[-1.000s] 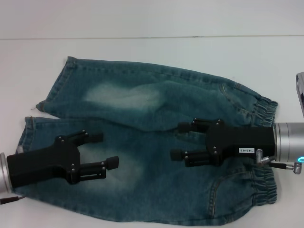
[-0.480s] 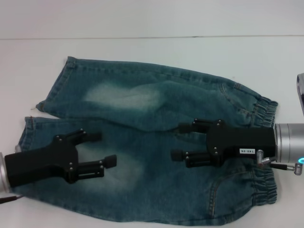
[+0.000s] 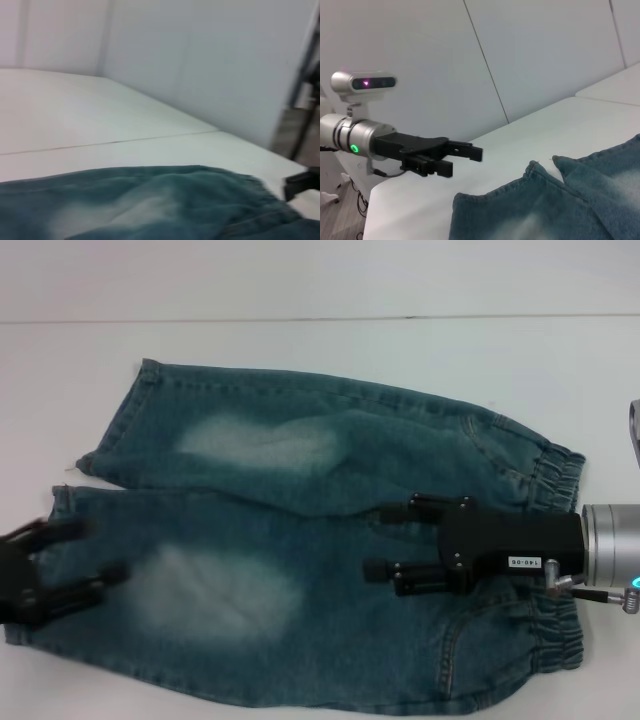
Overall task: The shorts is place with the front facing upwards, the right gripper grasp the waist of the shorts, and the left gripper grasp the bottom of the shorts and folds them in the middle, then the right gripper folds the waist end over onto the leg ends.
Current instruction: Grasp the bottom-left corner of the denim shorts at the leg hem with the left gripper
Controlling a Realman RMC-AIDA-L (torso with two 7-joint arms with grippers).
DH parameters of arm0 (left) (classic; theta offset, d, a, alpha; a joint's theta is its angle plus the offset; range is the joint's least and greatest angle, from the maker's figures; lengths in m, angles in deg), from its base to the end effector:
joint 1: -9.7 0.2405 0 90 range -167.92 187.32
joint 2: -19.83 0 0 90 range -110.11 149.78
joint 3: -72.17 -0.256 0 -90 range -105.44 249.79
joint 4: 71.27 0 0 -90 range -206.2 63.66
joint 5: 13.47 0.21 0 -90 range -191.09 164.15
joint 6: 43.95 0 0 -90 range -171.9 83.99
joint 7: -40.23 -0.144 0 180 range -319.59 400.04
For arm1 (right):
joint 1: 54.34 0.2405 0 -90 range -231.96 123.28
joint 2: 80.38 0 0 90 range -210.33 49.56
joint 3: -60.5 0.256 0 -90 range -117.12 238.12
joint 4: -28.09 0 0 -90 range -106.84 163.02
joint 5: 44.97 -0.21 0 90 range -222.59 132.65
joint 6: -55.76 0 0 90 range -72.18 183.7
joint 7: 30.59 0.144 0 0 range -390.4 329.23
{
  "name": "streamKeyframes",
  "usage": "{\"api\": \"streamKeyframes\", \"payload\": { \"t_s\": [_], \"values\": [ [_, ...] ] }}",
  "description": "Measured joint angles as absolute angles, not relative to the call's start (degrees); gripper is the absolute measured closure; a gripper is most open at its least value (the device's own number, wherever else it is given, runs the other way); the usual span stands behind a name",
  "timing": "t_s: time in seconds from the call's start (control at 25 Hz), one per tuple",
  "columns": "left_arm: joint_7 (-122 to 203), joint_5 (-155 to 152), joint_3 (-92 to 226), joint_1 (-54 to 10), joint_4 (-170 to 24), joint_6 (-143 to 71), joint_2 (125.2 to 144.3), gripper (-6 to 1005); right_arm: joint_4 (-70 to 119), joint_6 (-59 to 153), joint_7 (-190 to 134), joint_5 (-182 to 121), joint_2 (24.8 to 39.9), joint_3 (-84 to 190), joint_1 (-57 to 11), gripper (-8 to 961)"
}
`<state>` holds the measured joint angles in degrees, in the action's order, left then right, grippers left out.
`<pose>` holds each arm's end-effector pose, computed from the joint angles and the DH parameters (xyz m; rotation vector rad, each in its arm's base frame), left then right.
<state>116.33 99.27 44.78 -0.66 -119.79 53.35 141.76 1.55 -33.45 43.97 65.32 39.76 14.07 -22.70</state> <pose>-0.3423 0.2315 0.0453 -2.3971 -0.8075 -0.7365 0.2496 0.3057 -0.0493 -2.8593 0.6798 0.8164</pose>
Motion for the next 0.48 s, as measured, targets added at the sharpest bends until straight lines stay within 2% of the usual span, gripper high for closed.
{"api": "streamKeyframes", "payload": {
  "t_s": [0.24, 0.48],
  "values": [
    [116.1, 101.9, 50.7, 3.1, -123.0, 53.3, 142.20, 108, 1.5, -33.7, 44.1, 65.3, 39.66, 14.0, -22.7, 28],
    [116.4, 107.7, 55.3, 3.7, -123.5, 53.0, 142.32, 111, 1.3, -33.9, 44.2, 65.3, 39.58, 14.0, -22.7, 28]
  ]
}}
